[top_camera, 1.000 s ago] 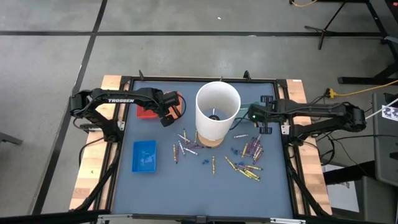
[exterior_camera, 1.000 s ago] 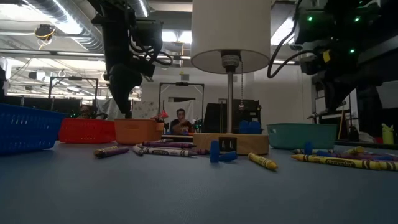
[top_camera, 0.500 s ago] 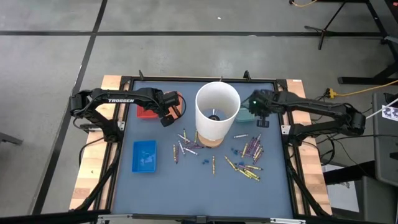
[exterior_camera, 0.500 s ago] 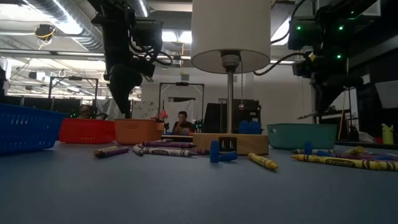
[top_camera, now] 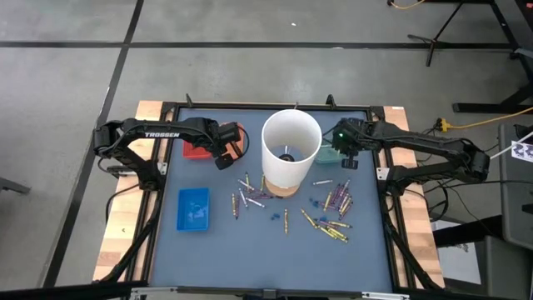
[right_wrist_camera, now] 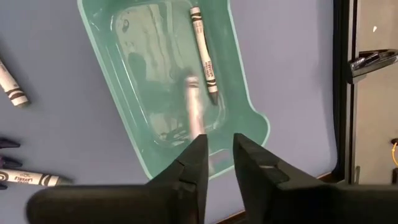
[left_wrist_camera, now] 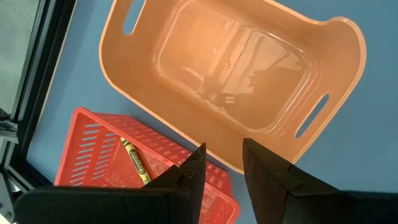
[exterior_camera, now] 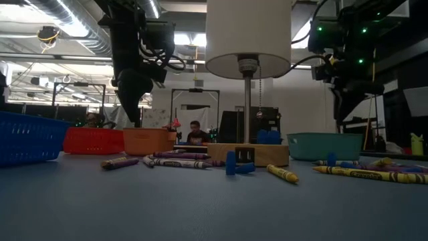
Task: Sort crayons
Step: Put the gray crayon into the green bin
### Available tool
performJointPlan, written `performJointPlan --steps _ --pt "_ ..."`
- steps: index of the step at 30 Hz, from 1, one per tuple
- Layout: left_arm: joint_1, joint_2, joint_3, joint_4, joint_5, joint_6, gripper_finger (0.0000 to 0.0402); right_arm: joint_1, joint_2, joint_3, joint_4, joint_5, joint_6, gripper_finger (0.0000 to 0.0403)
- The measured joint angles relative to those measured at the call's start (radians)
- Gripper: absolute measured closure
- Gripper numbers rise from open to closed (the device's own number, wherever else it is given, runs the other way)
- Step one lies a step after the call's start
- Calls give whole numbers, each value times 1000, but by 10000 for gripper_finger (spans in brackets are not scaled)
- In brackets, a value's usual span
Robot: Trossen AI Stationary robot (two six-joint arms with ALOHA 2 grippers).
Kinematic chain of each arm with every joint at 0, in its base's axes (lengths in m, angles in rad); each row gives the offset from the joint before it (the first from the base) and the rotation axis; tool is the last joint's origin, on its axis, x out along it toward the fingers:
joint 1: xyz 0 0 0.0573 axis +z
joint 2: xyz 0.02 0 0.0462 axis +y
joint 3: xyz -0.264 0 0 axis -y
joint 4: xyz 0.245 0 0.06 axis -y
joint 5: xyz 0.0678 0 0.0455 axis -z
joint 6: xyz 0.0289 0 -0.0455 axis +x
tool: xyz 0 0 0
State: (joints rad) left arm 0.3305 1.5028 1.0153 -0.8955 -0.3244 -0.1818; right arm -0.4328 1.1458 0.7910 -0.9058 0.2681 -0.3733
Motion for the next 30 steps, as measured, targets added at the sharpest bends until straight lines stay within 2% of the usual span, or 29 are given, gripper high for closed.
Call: performJointPlan --steps 5,19,23,30 --pt "-14 0 0 4 0 0 312 0 0 0 0 0 0 300" --pt "-166 0 0 105 2 8 312 0 0 0 0 0 1 301" --pt "-218 0 0 140 17 66 312 0 0 0 0 0 1 302" --pt "-288 0 0 235 125 224 312 0 0 0 -1 0 1 302"
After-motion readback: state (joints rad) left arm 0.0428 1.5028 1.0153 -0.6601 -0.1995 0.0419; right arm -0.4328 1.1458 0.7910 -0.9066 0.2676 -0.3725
